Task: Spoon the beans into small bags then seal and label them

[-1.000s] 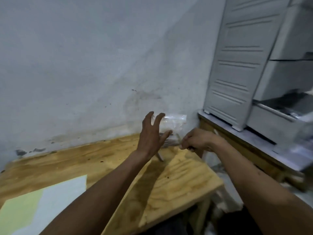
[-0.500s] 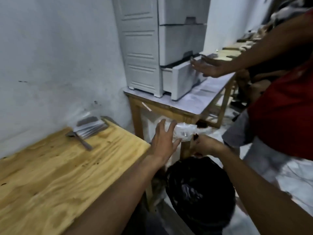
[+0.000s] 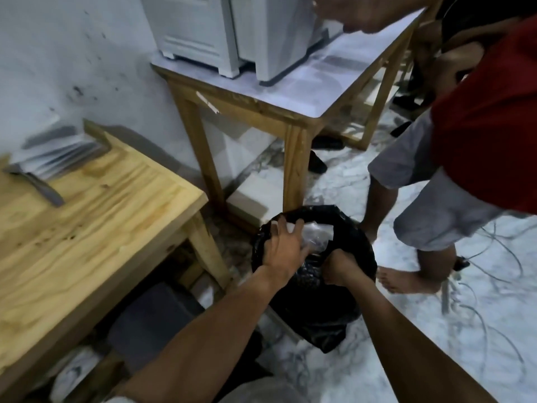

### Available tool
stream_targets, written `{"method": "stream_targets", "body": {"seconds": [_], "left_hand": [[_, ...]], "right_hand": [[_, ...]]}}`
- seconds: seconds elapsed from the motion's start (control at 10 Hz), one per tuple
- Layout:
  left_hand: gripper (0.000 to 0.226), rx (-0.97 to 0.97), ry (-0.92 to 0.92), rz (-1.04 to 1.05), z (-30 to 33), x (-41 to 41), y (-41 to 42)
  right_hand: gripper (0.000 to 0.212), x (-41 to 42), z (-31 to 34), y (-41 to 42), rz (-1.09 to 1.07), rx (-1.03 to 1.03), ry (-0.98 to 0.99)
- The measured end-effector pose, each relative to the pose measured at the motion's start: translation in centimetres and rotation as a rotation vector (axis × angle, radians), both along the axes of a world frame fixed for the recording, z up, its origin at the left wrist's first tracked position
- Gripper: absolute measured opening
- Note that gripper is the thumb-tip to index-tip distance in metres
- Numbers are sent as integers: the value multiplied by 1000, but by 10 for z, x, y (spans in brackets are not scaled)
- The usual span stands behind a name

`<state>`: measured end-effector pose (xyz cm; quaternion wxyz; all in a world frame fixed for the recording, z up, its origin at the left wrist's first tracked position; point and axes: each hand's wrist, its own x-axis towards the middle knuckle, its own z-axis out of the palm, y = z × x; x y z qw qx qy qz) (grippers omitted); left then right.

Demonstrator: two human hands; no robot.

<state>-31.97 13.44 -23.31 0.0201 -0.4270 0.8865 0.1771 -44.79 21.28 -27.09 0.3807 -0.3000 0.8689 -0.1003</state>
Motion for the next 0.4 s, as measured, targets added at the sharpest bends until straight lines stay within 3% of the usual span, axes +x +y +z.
{"method": "stream_targets", "body": {"seconds": [0.1,0.3,0.4], "left_hand": [[78,76,-75,-35,-5,-6,-4],[88,111,-157,-68,-11,-2,-11],[87,85,-147,-80,-11,2,-11]], "right_hand": [[5,10,5,-5,-53,56,-129],[42,14,3,-12,15,165,-140],[43,16,5,-13,7,149,-119]]}}
